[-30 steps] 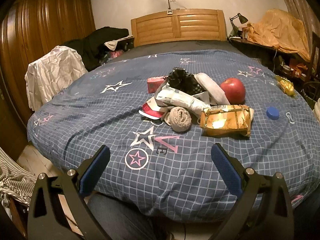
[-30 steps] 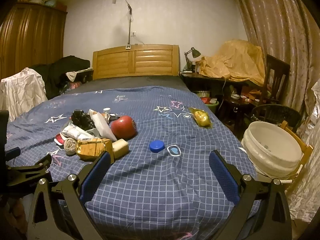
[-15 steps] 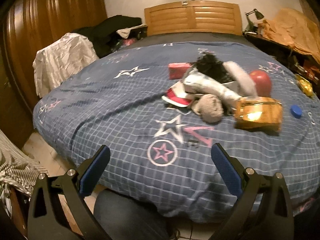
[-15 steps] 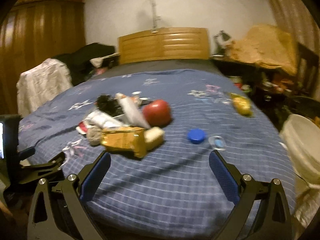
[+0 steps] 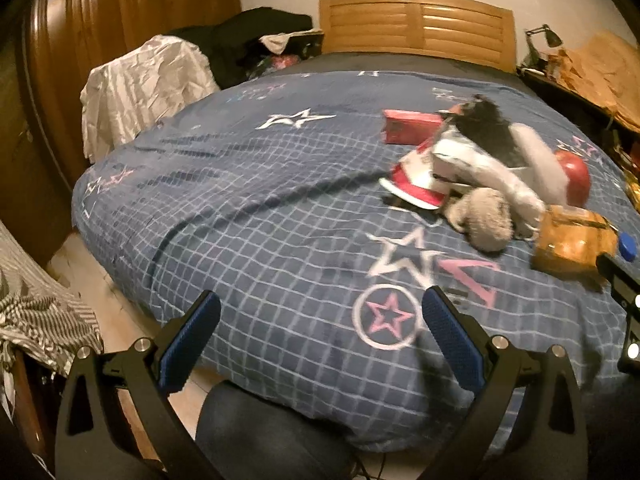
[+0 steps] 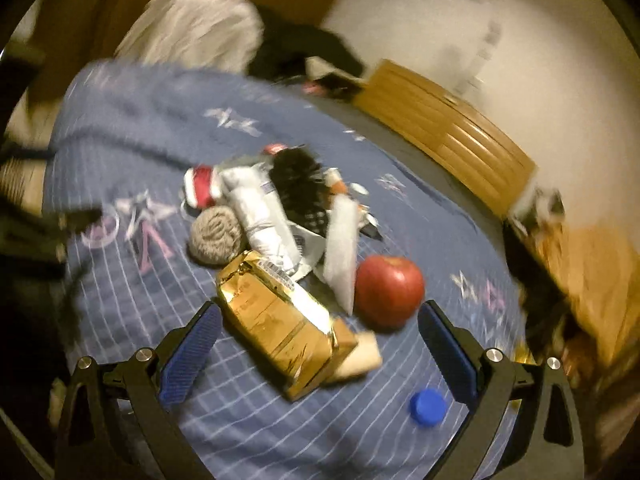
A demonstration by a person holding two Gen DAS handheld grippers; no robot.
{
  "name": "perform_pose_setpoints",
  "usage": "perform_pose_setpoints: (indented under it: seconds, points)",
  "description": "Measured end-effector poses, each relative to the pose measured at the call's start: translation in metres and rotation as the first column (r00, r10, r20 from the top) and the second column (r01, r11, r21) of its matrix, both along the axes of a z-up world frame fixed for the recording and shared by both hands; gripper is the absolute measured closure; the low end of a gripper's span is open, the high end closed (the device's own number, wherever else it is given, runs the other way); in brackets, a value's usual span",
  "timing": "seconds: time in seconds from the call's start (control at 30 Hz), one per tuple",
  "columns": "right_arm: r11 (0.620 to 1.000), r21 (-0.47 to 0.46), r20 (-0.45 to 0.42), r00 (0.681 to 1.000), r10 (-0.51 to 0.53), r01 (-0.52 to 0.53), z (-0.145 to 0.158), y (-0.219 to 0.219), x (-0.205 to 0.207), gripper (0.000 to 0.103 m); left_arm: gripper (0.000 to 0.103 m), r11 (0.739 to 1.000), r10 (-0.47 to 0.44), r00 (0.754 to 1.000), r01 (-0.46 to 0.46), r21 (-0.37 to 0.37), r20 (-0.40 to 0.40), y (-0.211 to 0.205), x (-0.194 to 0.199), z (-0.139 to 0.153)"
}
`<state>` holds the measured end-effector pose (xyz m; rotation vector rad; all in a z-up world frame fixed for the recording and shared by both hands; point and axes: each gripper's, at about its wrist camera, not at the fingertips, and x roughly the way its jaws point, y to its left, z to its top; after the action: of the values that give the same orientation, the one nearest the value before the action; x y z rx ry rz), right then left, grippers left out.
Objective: Collect trash
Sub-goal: 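Grasp the gold cigarette box with right tool while left tool grasps black plastic bag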
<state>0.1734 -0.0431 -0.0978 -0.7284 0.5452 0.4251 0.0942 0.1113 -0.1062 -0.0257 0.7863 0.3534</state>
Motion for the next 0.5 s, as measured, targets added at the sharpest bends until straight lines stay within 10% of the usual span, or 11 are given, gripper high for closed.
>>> perform_pose_setpoints:
  seconds: [0.17,0.3,0.5]
  points:
    - [0.988,-0.121,-0.054,0.994,0.094,-0.1,-0.014,0.016,0.021,0.024,0.006,1.0,0.027,1.0,-0.028,-0.015,-0.012,0.011,0.003,-0.004]
    - [0.989,-0.088,-0.103,0.989,0.108,-0.118,-0.022,0.017,0.019,0.071,0.006,0.999,0.031,0.999,-0.031,-0.021,-0.01,0.015,0.004,-0.003]
    - [0.993,0.101,-0.109,0.991,0.078,-0.067,0.003,-0.01,-0.009,0.081,0.006,0.999,0.01,1.0,-0.01,-0.032,-0.004,0.013,0.006,-0.001]
